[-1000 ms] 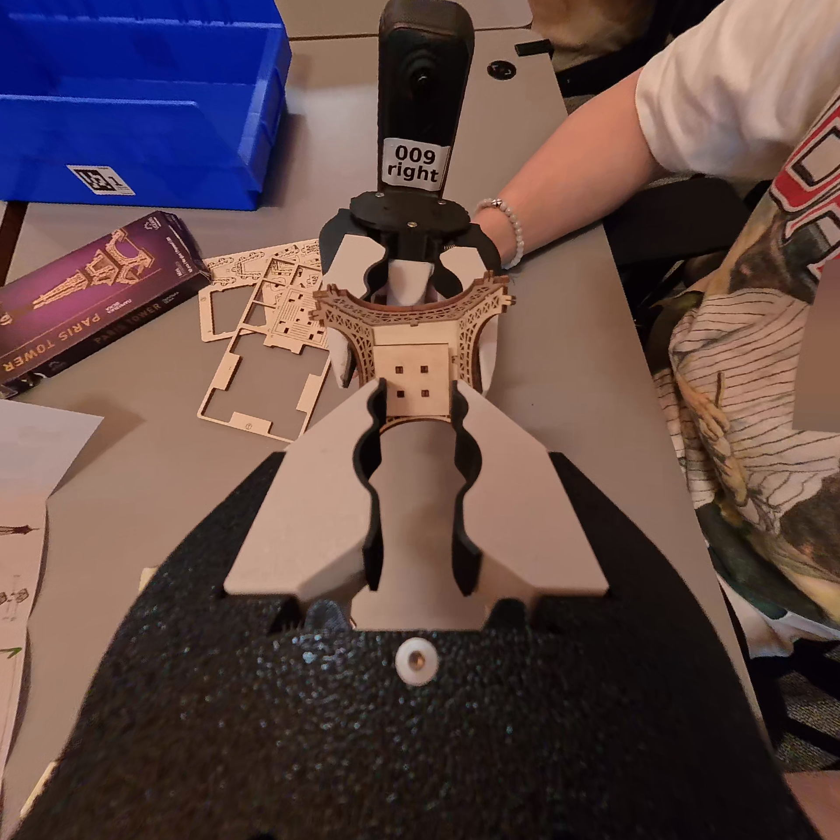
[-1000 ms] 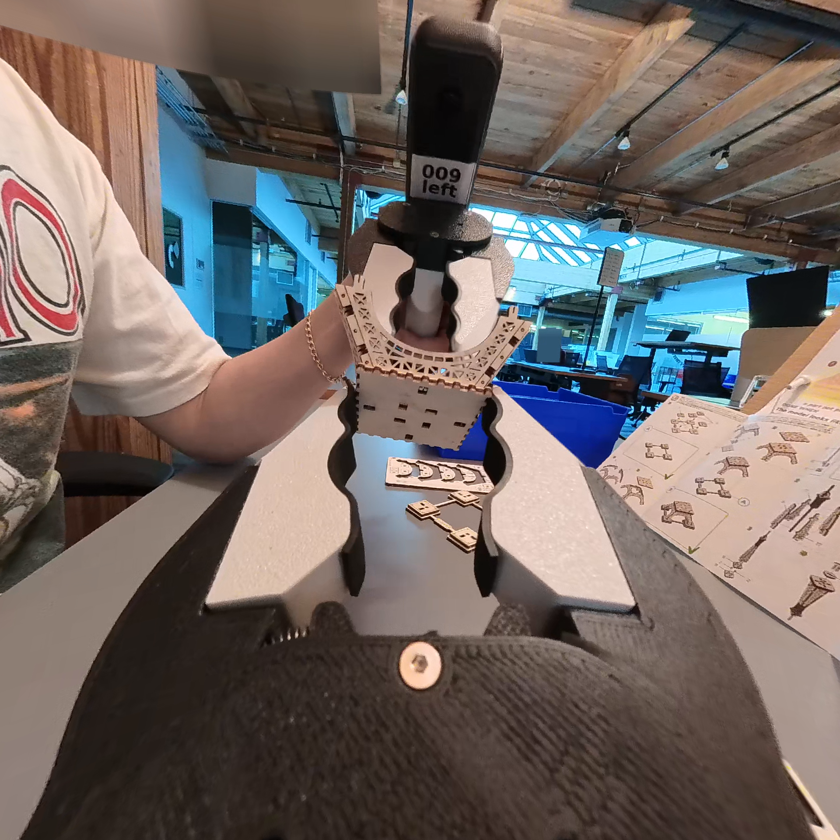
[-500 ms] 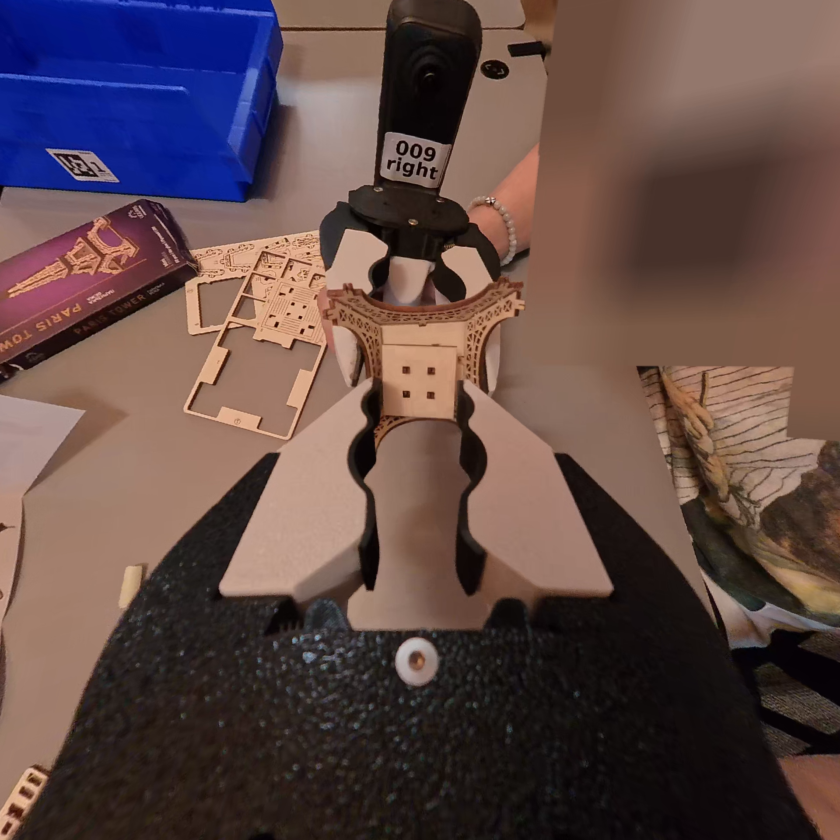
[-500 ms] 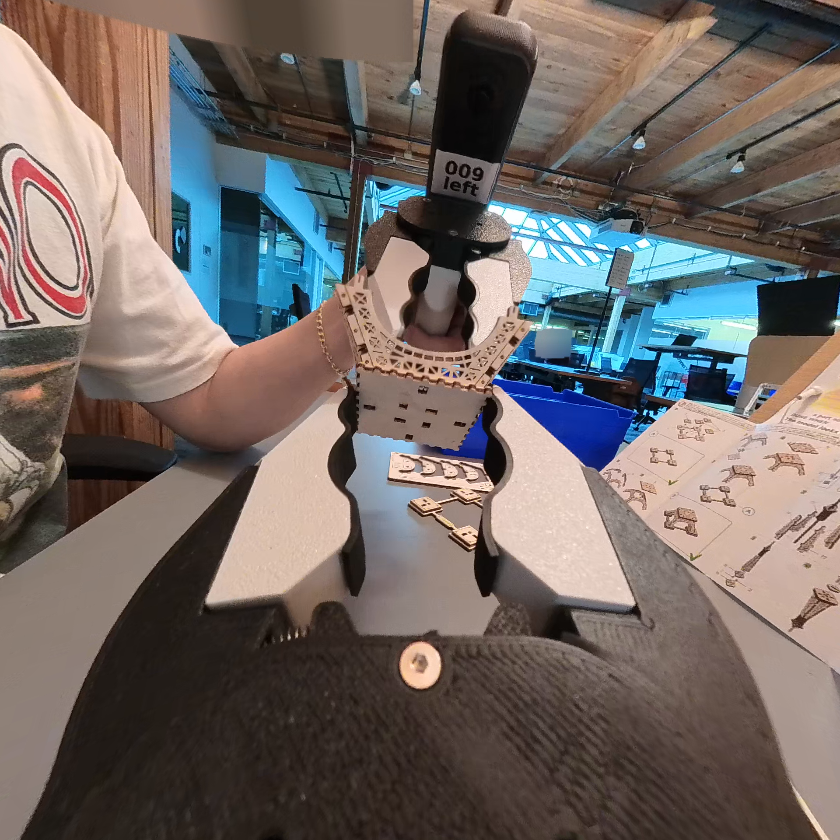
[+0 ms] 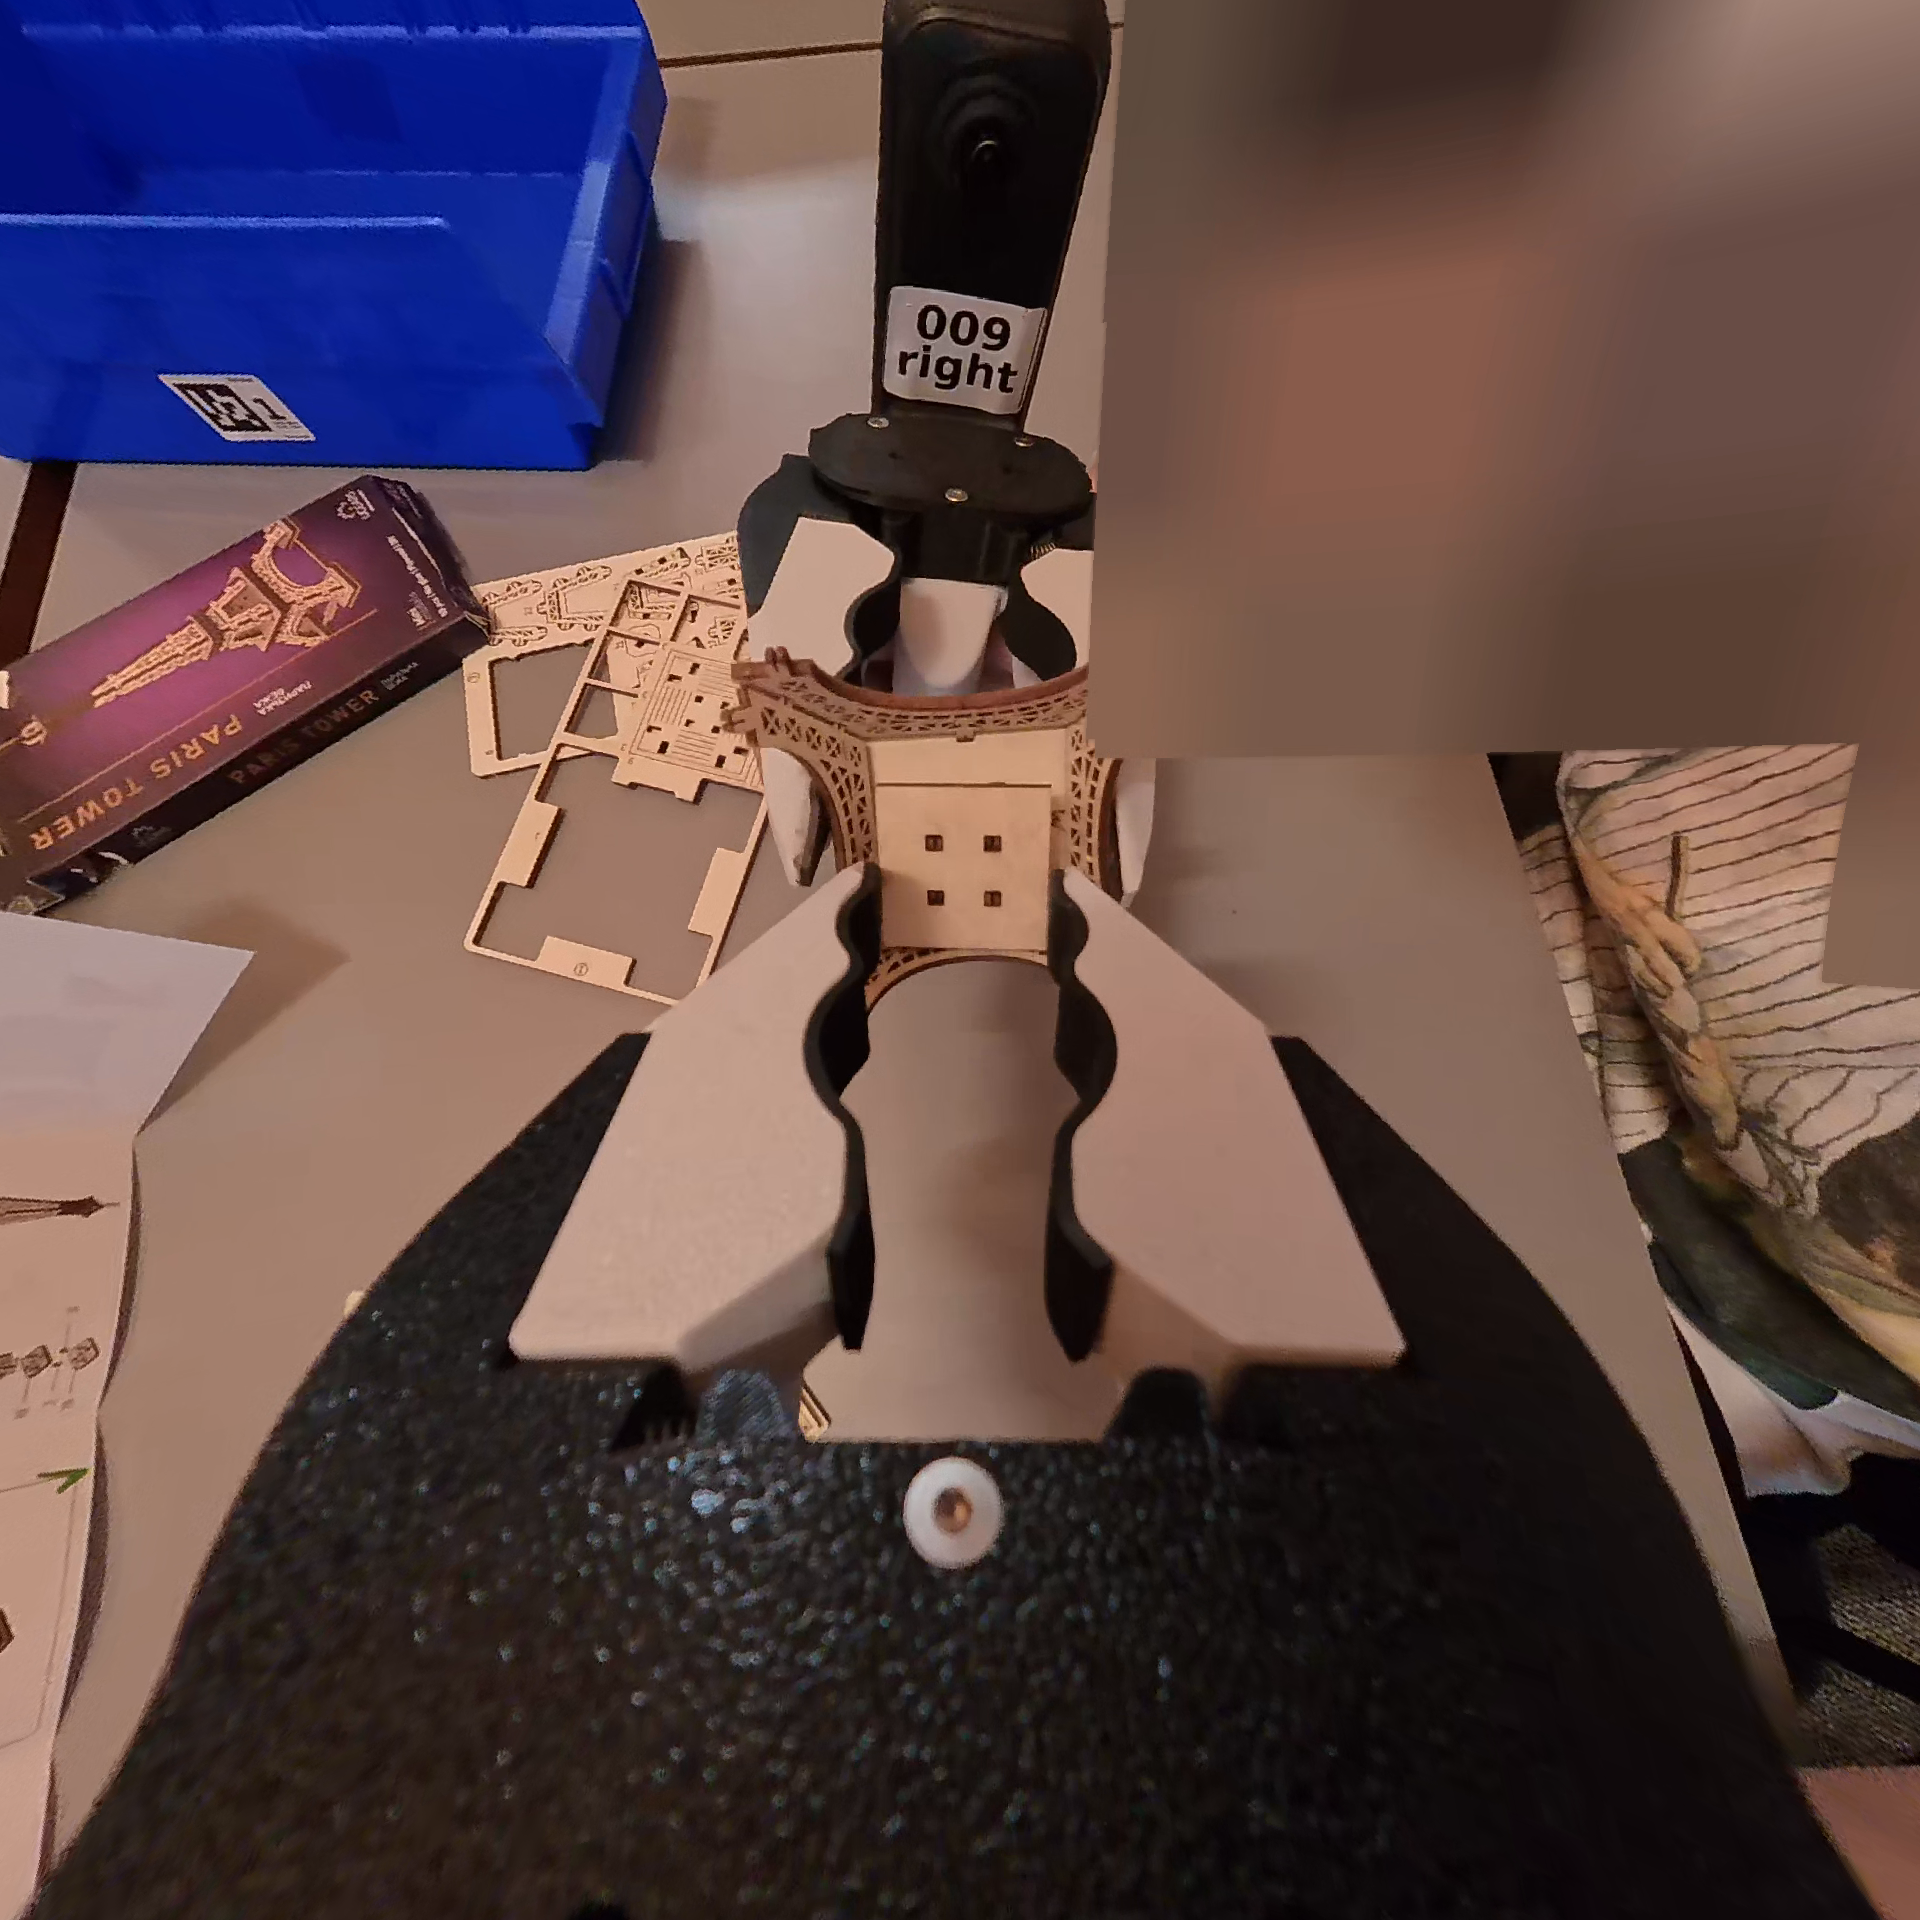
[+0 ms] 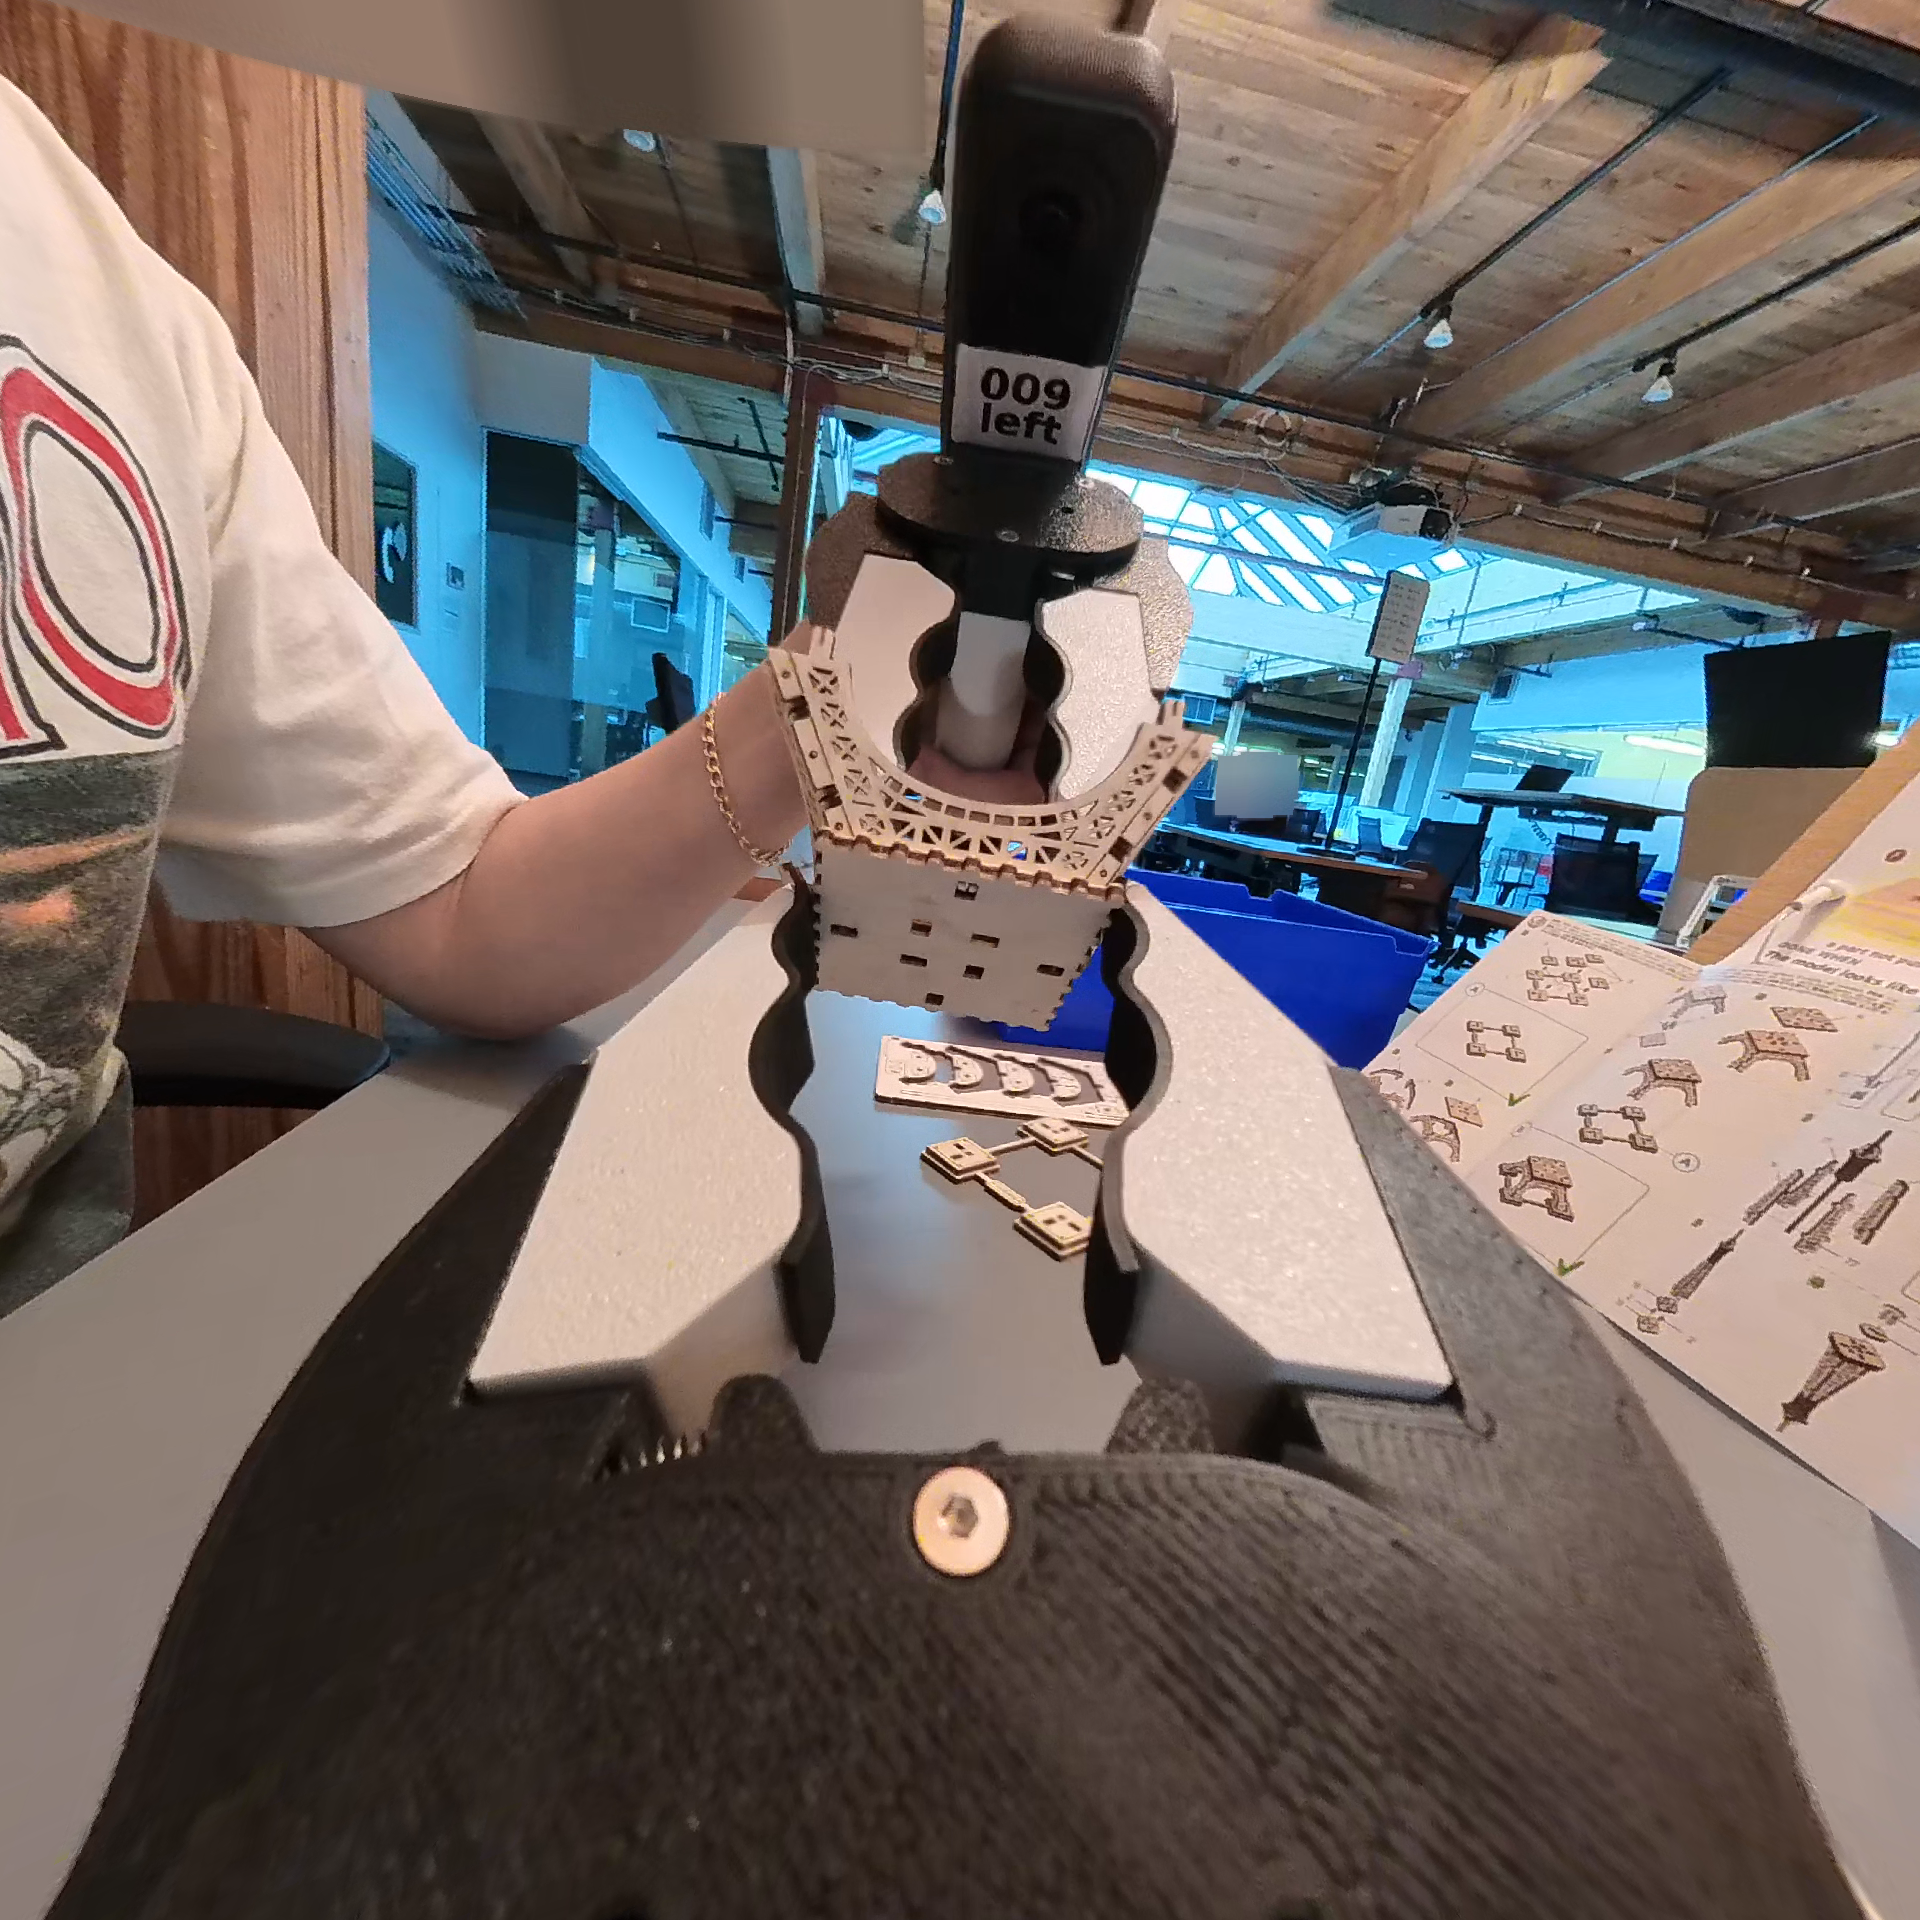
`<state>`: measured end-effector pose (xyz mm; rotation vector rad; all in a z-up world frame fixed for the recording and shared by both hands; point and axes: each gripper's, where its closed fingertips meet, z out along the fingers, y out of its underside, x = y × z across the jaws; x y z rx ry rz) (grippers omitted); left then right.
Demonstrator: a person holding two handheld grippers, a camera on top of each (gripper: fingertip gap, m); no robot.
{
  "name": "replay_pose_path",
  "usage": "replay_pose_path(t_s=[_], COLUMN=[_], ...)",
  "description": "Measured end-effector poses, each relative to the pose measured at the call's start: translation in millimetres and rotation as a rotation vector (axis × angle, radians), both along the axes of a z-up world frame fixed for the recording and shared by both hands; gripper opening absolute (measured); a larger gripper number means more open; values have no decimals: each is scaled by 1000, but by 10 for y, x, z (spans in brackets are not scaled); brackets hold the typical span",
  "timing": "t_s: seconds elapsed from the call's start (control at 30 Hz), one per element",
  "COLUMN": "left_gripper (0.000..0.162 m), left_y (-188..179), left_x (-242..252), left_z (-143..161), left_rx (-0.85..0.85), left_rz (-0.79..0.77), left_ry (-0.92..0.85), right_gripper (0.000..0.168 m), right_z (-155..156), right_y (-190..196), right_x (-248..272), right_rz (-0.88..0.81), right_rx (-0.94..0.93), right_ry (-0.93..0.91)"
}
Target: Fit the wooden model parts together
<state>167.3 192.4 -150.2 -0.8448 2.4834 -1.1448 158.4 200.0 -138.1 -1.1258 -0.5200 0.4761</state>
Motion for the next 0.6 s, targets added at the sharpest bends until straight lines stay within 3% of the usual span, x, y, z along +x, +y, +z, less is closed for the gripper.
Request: replay_pose_path(t_s=[0.6], left_gripper=[28], left_y=[-27], left_x=[58], left_z=[49], left_rx=[-26], left_rz=[23], left_ry=[-22], right_gripper=[54], right_z=[-7], right_y=[30], right_x=[45], right_rz=[-80], right_rx=[22], right_ry=[-59])
